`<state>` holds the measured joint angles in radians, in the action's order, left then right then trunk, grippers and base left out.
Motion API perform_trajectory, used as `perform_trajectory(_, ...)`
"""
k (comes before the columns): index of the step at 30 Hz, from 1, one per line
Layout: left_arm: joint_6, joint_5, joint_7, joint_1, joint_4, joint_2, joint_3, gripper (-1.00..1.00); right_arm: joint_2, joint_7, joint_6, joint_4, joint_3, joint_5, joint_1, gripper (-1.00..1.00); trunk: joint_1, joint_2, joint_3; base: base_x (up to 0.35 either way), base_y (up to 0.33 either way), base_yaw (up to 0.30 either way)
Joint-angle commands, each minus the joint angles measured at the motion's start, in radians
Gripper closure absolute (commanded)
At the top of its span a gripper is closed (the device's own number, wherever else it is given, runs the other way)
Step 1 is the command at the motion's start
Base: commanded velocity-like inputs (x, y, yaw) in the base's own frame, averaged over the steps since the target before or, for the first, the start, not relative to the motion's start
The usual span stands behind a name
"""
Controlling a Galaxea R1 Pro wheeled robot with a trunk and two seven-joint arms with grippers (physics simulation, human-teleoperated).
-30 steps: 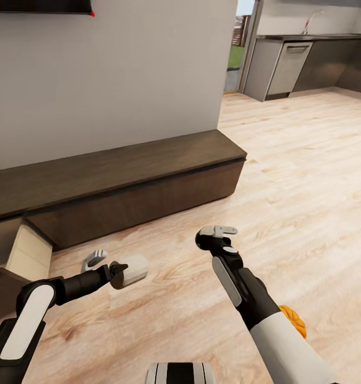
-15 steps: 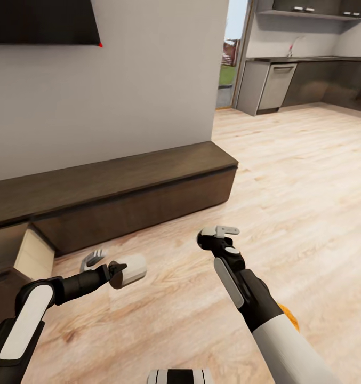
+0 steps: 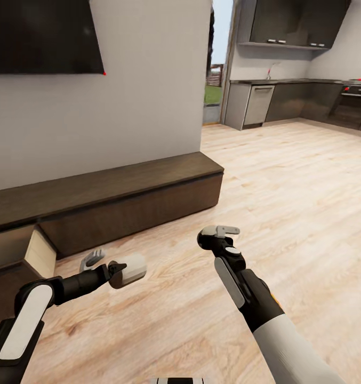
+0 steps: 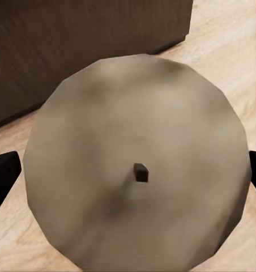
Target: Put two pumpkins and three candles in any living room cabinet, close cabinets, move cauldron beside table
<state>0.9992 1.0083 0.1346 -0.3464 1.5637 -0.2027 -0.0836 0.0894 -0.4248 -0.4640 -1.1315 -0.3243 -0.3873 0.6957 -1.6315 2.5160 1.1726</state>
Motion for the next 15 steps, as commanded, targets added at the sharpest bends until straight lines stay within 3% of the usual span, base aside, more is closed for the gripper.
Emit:
perform_trajectory(1, 0.004, 0.01, 0.01, 0.0, 0.001, 0.0, -0.001, 1.0, 0.0, -0.009, -0.002, -0.001, -0.002, -0.01, 0.0, 1.0, 0.001, 0.0, -0.005, -0.032, 0.0, -0.086)
perform_trajectory(15, 0.004, 0.011, 0.01, 0.0, 0.001, 0.0, -0.001, 1.0, 0.0, -0.009, -0.003, -0.001, -0.002, -0.01, 0.001, 1.0, 0.007, -0.003, -0.078, -0.005, 0.0, -0.036)
